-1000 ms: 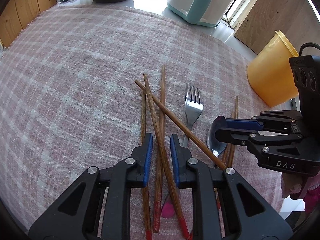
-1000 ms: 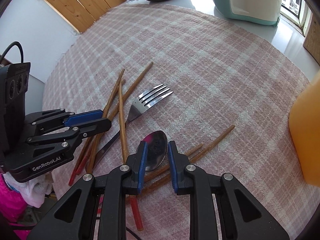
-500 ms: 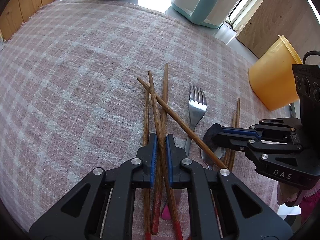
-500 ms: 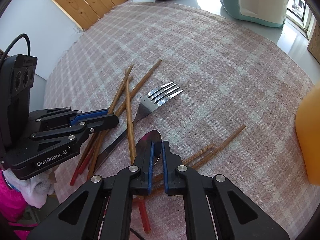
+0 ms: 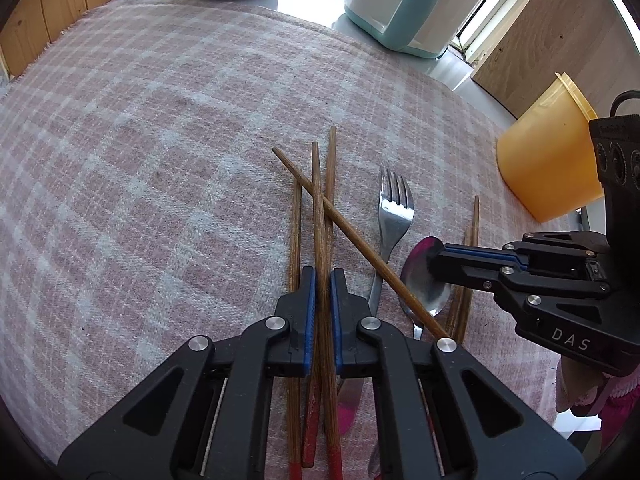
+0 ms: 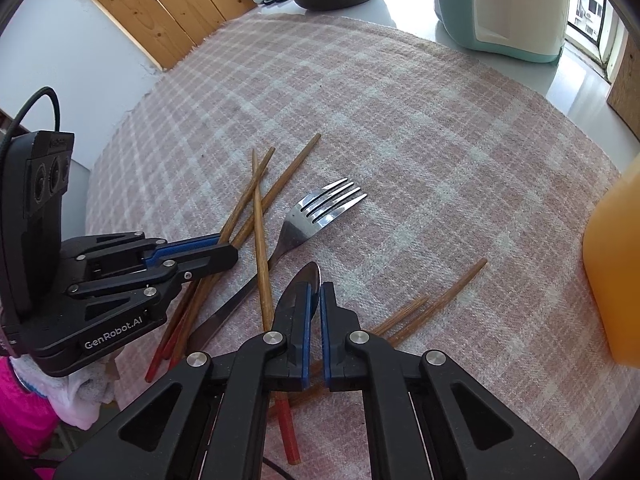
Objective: Organize utensils
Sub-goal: 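Grasp the metal spoon with the right gripper while the left gripper grasps a chopstick, then lift the metal spoon and chopstick and carry them toward the yellow container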
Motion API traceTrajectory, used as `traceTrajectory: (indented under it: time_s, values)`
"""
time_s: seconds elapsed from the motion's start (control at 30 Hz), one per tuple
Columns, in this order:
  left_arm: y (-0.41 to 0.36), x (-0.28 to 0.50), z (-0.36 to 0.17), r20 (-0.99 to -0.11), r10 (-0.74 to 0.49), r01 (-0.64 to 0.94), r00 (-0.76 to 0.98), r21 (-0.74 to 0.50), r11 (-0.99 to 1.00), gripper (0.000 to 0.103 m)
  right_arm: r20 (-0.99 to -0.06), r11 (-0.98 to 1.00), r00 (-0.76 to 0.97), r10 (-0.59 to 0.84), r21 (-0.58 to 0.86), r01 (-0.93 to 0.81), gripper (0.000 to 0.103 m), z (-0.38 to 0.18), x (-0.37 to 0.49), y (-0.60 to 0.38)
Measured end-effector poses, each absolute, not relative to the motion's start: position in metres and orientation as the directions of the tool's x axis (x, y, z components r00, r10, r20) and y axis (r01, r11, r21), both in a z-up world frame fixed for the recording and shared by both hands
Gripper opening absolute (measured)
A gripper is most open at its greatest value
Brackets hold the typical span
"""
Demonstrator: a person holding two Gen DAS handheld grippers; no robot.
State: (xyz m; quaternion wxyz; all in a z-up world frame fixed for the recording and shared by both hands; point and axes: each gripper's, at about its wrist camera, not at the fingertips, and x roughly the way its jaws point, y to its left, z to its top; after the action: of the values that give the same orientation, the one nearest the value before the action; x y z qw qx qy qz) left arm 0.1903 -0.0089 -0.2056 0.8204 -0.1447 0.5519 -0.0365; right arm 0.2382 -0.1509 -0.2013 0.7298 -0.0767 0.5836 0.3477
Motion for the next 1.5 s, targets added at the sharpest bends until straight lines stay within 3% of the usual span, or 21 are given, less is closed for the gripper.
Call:
traceTrajectory:
  time_s: [0.4,0.87,1.5]
  values:
    - [-0.006,0.186,-0.200,-0.888,-0.219,-0.113,0.403,-0.287,0.951,0.005,-0.916,0.738,0.102,0.389,0.243,-0.629,0.002,-0.198,0.233,-0.134]
    - [-0.004,0.183,-0.172,-0.868,-0.201,-0.087,0.454,-0.267,0.960,0.005,-0.873,0.745,0.253,0.417,0.168,-0.645,0.000,-0.141,0.228,-0.153]
    - [-0.011,0.188,-0.200,-0.893,-0.212,-0.070,0.398,-0.260,0.963,0.005,-0.878,0.761,0.264,0.400,0.158,-0.629,0.000,-0.143,0.230,-0.165]
